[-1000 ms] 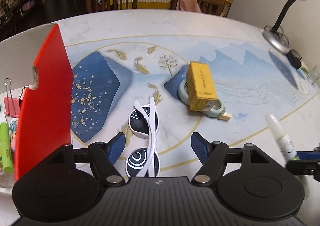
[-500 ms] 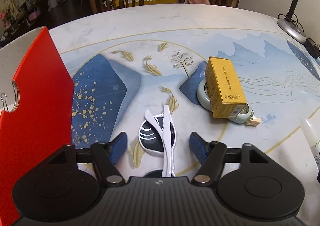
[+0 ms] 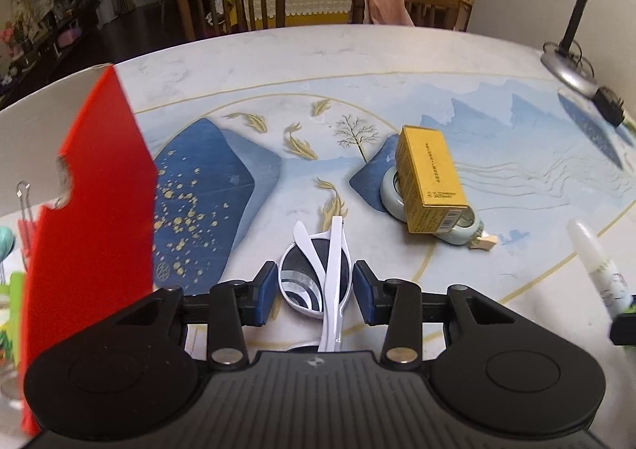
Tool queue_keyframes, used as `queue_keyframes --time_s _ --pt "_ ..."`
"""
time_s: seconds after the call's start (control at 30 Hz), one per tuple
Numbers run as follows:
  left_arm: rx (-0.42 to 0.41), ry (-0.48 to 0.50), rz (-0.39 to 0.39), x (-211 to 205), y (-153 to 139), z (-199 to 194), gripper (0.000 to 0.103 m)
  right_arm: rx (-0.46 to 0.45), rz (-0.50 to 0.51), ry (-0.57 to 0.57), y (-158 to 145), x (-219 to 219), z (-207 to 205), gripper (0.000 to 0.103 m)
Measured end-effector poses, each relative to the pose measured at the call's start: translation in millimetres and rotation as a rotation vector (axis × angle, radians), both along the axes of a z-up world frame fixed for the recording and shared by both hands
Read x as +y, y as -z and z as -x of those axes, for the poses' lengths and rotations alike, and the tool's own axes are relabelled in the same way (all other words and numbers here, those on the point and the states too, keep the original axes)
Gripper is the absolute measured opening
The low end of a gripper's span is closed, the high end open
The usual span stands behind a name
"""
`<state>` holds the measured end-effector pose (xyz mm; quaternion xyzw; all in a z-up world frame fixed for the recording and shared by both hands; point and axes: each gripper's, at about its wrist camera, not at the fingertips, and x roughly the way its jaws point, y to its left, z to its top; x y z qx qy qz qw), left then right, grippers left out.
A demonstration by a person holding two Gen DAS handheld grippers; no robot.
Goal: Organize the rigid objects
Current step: 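Lift the marker pen and sunglasses with both grippers toward the box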
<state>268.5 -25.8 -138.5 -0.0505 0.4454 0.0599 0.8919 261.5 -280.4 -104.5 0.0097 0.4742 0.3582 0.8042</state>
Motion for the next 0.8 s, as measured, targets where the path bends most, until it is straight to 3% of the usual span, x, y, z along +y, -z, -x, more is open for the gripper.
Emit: queue_keyframes --time_s 0.2,0.5,0.53,0.8 --pt "-0.057 -0.019 0.067 6.2 -19.3 26.1 0.04 -0.014 -0.007 -0.013 -6.4 7.9 4.5 0.017" --pt "-0.146 -0.025 0.096 15.3 -41.8 64.1 0.039 -0.04 -0.011 -0.048 -17.9 29.1 17.6 0.017" --pt "-0.153 -0.02 0.101 16.8 -43.4 67.8 0.019 -0.042 -0.011 -0.052 -19.4 31.8 19.6 0.017" --pt "-0.143 -0.001 0.121 32.4 -39.4 84.6 0.014 -0.065 -0.004 -0.072 -29.1 57.7 34.5 0.017"
